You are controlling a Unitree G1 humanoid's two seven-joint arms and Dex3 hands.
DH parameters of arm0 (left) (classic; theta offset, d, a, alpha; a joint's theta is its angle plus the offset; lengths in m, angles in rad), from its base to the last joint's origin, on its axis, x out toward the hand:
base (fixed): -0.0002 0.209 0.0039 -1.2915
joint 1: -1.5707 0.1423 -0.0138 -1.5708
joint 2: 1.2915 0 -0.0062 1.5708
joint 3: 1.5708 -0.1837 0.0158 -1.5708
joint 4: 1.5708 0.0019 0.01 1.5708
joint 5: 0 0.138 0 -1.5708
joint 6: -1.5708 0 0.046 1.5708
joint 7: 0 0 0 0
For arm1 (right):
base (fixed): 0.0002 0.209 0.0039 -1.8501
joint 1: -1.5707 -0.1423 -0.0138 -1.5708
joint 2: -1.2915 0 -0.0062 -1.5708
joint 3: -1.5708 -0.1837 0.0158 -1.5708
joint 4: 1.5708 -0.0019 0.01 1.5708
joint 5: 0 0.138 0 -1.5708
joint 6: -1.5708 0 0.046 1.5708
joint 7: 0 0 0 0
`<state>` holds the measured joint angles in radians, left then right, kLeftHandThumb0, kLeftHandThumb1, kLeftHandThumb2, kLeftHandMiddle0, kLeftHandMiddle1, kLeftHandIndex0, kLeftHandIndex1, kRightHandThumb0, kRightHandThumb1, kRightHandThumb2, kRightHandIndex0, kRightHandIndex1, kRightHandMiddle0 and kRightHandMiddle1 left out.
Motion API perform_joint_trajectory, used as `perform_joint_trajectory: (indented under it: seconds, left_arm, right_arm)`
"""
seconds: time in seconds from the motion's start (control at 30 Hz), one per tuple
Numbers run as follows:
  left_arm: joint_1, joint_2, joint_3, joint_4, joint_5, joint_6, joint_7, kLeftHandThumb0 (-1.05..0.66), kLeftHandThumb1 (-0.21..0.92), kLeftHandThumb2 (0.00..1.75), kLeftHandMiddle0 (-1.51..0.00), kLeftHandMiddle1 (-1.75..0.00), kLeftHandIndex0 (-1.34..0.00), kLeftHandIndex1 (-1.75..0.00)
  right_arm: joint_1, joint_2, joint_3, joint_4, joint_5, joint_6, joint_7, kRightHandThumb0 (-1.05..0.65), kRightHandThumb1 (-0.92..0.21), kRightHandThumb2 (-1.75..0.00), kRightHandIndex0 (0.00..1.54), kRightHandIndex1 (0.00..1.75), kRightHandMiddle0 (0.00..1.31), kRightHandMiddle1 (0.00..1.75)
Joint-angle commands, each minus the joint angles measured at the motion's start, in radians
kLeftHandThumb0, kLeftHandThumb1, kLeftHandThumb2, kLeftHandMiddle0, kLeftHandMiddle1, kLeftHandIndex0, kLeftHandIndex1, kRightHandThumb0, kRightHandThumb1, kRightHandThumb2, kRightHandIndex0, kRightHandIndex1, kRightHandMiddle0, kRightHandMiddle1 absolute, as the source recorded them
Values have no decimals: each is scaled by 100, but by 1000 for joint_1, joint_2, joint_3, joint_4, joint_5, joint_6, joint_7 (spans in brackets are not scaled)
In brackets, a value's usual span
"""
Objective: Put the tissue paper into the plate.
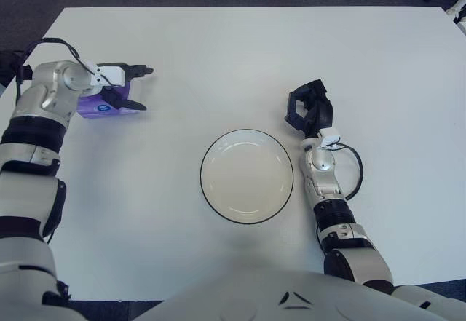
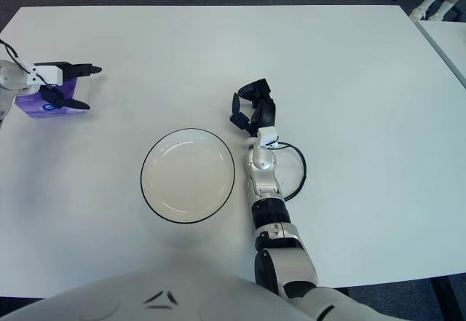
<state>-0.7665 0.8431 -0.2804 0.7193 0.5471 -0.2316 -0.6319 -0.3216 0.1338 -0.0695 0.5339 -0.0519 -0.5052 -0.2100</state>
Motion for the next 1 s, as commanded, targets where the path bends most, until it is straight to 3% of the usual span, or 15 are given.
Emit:
perform_joint_trajectory:
  seconds: [0.0, 0.2, 0.4, 0.63, 0.73, 0.97]
  left_arm:
    - [97, 6, -6, 46, 49, 5, 171, -104, 70, 46, 0, 0, 0, 0]
    - [130, -1, -5, 114, 88, -31, 427, -105, 66, 44, 0, 0, 0, 0]
    - [131, 16, -9, 151, 115, -88, 578, -105, 65, 43, 0, 0, 0, 0]
    - [148, 40, 9, 163, 98, -145, 640, -105, 62, 44, 0, 0, 0, 0]
    - [189, 70, 37, 97, 71, -155, 623, -105, 61, 45, 0, 0, 0, 0]
    - [217, 76, 69, 68, 30, -152, 588, -105, 61, 46, 0, 0, 0, 0]
  right_arm:
    - [139, 1, -28, 101, 36, 36, 3, -40, -58, -99, 63, 140, 40, 175]
    - [141, -1, -28, 98, 33, 37, 7, -40, -58, -99, 64, 140, 41, 175]
    - [140, 1, -31, 95, 28, 46, 2, -40, -57, -101, 64, 139, 41, 175]
    - [139, 1, -30, 93, 26, 49, 6, -40, -56, -101, 64, 139, 42, 175]
    - [141, 1, -26, 88, 18, 56, 1, -40, -57, -101, 64, 139, 41, 175]
    - [138, 2, -27, 91, 19, 56, 1, -40, -57, -101, 63, 139, 41, 175]
